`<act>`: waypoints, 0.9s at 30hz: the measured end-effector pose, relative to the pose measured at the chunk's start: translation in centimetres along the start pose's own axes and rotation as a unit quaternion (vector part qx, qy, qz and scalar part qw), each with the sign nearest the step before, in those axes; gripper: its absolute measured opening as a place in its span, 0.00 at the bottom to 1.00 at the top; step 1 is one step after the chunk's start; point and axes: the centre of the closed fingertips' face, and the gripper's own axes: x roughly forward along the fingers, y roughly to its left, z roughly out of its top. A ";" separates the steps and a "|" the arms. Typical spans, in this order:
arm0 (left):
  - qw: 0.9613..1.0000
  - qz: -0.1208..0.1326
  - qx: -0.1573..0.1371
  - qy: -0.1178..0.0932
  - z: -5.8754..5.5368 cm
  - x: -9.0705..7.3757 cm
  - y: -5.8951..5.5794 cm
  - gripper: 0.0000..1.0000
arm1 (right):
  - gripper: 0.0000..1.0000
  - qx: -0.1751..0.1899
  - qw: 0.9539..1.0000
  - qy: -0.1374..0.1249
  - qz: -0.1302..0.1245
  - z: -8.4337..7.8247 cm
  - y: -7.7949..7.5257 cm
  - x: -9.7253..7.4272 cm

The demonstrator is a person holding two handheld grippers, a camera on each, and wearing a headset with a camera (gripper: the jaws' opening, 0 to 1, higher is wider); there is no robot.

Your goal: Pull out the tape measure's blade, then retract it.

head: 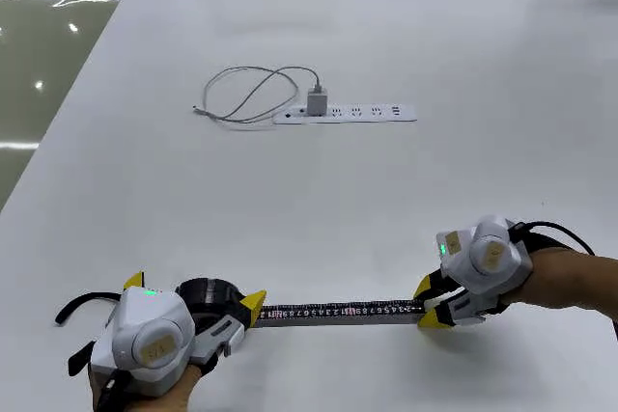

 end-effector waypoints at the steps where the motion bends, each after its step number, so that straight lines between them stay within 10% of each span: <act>1: 1.000 0.001 0.000 0.002 -0.1 0.0 0.0 0.99 | 0.12 -0.002 1.000 0.000 0.000 0.0 0.0 0.0; 27: 0.997 0.012 -0.033 0.066 -2.3 -0.2 -0.8 0.62 | 0.10 0.062 0.997 0.047 -0.018 0.0 -0.5 0.2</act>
